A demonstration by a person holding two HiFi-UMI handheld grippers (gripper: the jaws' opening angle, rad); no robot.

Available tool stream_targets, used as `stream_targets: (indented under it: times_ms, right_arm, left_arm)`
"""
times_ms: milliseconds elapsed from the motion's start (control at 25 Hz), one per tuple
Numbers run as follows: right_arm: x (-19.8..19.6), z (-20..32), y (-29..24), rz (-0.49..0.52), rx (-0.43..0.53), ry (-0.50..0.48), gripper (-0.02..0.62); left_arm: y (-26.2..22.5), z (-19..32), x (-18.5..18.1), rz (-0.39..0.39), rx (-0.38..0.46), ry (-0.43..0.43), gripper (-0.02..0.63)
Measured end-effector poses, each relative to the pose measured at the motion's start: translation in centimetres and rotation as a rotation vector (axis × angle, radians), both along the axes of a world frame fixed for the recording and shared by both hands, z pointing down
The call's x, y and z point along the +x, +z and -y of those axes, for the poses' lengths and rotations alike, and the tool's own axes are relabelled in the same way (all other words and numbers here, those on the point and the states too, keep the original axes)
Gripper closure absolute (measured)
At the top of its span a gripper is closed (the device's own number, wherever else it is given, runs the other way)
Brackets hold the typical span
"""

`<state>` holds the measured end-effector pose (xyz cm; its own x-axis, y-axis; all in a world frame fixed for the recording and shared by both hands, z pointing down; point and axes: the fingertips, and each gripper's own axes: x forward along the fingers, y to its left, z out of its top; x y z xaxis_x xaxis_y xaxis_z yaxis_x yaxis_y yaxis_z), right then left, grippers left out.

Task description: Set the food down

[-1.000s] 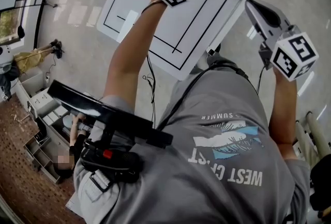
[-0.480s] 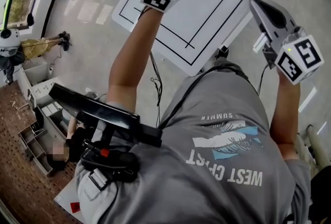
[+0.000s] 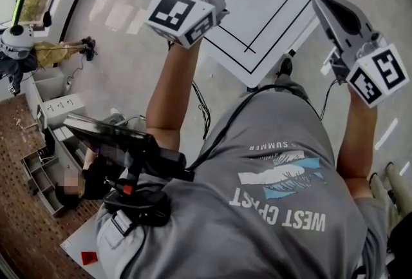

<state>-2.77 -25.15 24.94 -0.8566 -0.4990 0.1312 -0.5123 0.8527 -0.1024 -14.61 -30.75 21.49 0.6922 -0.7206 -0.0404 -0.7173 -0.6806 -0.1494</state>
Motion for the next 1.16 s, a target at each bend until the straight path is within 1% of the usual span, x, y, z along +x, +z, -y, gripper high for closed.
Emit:
stream_targets:
  times_ms: [160,360,480,640,800,960,1160]
  right_arm:
    - [-1.0,-2.4,-1.1,0.0,0.04,-0.002,0.589]
    - [-1.3,-5.0,-3.2,-0.006,0.092,-0.004,0.589]
    - [-1.0,-6.6,-3.7,-0.003,0.106,0.001,0.589]
    - [0.6,-8.0,-4.1,0.001,0.114,0.0,0.589]
    - [2.4,-10.2,-5.9,-0.011,0.135,-0.002,0.589]
    - [4.5,-12.3,-5.5,0.002,0.111,-0.021,0.589]
    - [6.8,-13.0,-5.4,-0.009,0.094,-0.035,0.589]
  left_arm:
    - [-1.5,-4.2,-1.2,-0.062,0.015,0.015,0.472]
    - [-2.7,-8.0,-3.0,-0.152,0.017,-0.006,0.477]
    - [-2.3,-10.0,-3.1,-0.162,0.003,-0.002,0.477]
    - [-1.8,-11.9,-1.4,-0.151,0.0,-0.002,0.477]
    - [-2.2,-14.2,1.1,-0.152,-0.009,0.0,0.477]
    - [-1.8,-16.3,3.7,-0.143,-0.025,-0.01,0.477]
    - [-1.7,-16.9,6.7,-0.169,-0.035,-0.004,0.477]
